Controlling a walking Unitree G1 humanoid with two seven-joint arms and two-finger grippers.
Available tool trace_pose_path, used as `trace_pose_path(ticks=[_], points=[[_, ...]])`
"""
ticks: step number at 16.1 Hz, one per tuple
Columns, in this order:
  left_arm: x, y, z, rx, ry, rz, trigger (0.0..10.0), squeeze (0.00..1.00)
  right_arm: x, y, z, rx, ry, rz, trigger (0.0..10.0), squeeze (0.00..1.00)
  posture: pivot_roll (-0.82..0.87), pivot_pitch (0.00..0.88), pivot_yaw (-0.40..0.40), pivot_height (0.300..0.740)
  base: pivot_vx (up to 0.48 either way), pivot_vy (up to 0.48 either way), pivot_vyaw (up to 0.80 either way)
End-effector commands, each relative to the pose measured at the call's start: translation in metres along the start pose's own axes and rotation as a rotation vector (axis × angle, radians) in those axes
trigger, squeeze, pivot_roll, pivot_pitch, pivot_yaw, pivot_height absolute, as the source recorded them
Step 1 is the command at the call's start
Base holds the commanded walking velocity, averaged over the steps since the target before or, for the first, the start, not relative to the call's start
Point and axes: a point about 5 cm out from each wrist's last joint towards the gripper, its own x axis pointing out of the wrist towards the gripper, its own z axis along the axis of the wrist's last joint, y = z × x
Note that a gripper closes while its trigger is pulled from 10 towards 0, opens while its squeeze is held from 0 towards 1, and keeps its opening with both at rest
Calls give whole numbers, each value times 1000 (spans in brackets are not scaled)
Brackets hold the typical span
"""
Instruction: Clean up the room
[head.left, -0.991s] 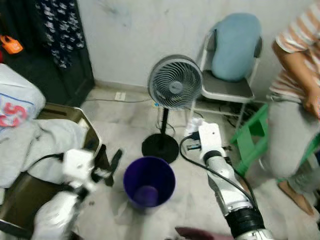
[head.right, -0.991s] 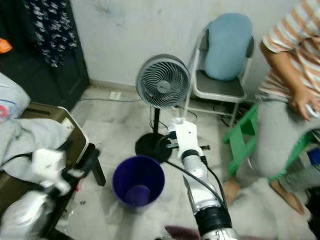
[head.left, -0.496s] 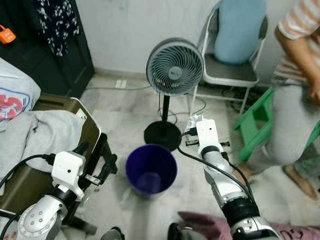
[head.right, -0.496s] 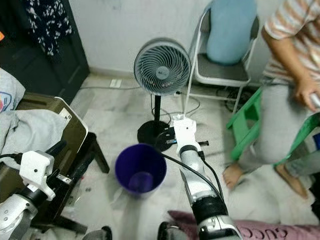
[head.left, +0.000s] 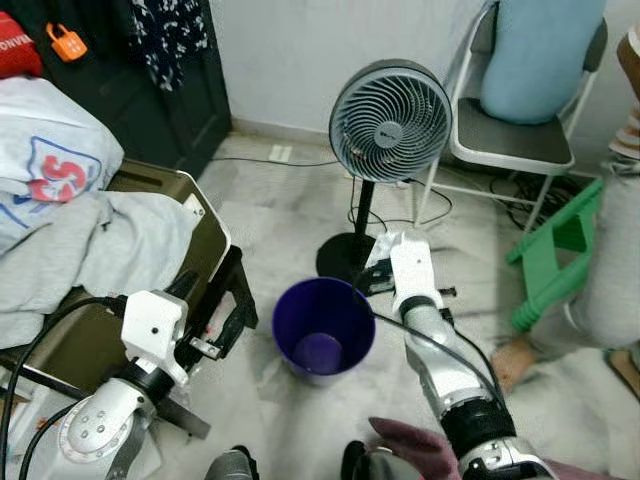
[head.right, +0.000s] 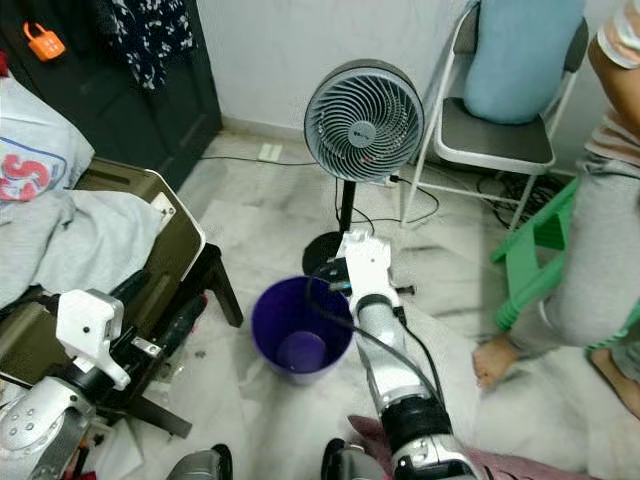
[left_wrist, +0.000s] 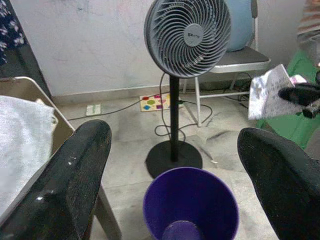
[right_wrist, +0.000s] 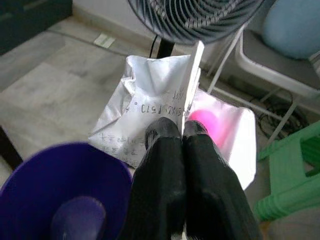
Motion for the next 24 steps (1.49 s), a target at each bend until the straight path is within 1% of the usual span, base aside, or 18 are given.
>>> trace_pose_path(ticks=[1, 5, 9, 11, 14, 17, 19, 20, 21, 24], points=[[3, -6, -1, -14, -1, -21, 10000, 0, -2, 0, 4, 9, -19, 1, 10000, 0, 61, 180, -39, 740, 0, 0, 0], [8, -7, -2, -22, -7, -13, 10000, 0, -1, 2, 10, 1, -51, 21, 10000, 0, 47, 163, -42, 740, 267, 0, 0], [12, -10, -4, -27, -12, -24, 10000, 0, 0, -2, 12, 1, -58, 11, 10000, 0, 31, 150, -39, 740, 305, 0, 0], [17, -11, -4, -28, -22, -27, 10000, 0, 0, -3, 12, 2, -59, 10, 10000, 0, 24, 143, -42, 740, 309, 0, 0], [18, -12, -5, -28, -28, -29, 10000, 0, 0, -3, 12, 1, -60, 15, 10000, 0, 25, 137, -45, 740, 311, 0, 0], [19, -12, -6, -26, -27, -21, 10000, 0, 0, 0, 13, 6, -63, 29, 10000, 0, 28, 132, -47, 740, 271, 0, 0], [19, -11, -6, -20, -30, -8, 10000, 0, 0, 2, 14, 5, -66, 36, 10000, 0, 29, 128, -50, 740, 0, 0, 0], [20, -8, -7, -12, -27, 26, 10000, 0, 0, 2, 14, 5, -66, 37, 10000, 0, 29, 128, -50, 740, 0, 0, 0], [20, -7, -7, -7, -23, 37, 10000, 0, 0, 2, 14, 5, -66, 36, 10000, 0, 29, 128, -50, 740, 0, 0, 0], [20, -8, -8, -1, -18, 41, 10000, 0, 0, 2, 14, 3, -71, 36, 10000, 0, 30, 133, -48, 740, 0, 0, 171]])
